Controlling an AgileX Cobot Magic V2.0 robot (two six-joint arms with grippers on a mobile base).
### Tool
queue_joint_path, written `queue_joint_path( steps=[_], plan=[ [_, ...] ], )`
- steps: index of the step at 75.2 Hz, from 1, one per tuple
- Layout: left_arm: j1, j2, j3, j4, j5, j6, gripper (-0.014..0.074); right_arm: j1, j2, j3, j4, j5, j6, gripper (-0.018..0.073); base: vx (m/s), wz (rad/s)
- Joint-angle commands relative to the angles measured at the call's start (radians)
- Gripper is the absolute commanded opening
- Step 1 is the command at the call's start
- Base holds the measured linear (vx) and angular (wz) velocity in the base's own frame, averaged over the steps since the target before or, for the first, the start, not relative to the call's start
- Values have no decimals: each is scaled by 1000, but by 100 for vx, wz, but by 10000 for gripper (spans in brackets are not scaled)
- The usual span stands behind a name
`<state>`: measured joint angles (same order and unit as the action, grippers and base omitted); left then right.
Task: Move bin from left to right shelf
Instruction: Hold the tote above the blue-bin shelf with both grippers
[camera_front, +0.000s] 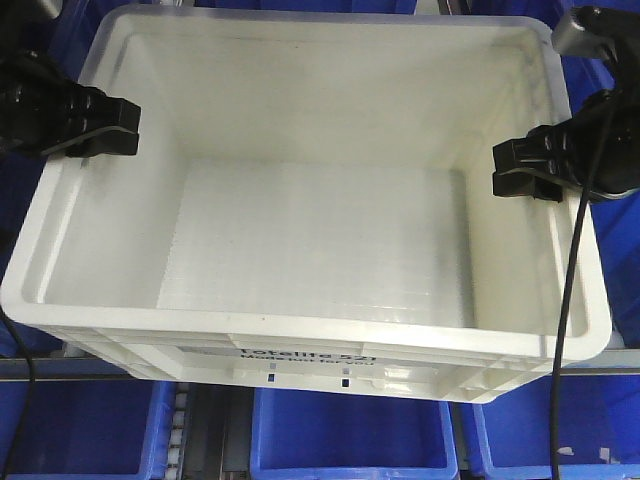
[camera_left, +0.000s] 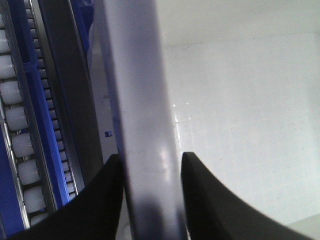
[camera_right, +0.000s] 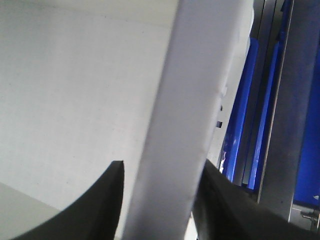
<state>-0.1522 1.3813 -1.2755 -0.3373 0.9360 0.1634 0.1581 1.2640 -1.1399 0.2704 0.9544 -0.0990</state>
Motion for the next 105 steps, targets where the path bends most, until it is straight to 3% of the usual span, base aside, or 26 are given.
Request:
queue_joint_path(
  steps=[1, 31, 44, 65, 105],
  plan=[
    [-9, -59, -40, -76, -52, 44, 3, -4, -30, -37, 2, -89, -18, -5, 0, 0],
    [-9, -59, -40, -76, -54, 44, 3, -4, -30, -37, 2, -89, -18, -5, 0, 0],
    [-9, -59, -40, -76, -128, 44, 3, -4, -30, -37, 4, -100, -18, -5, 0, 0],
    [-9, -59, -40, -76, -152, 44, 3, -4, -30, -37, 3, -100, -18, -5, 0, 0],
    [-9, -59, -40, -163, -153, 43, 3, -4, -30, -37, -18, -101, -22, -5, 0, 0]
  ],
)
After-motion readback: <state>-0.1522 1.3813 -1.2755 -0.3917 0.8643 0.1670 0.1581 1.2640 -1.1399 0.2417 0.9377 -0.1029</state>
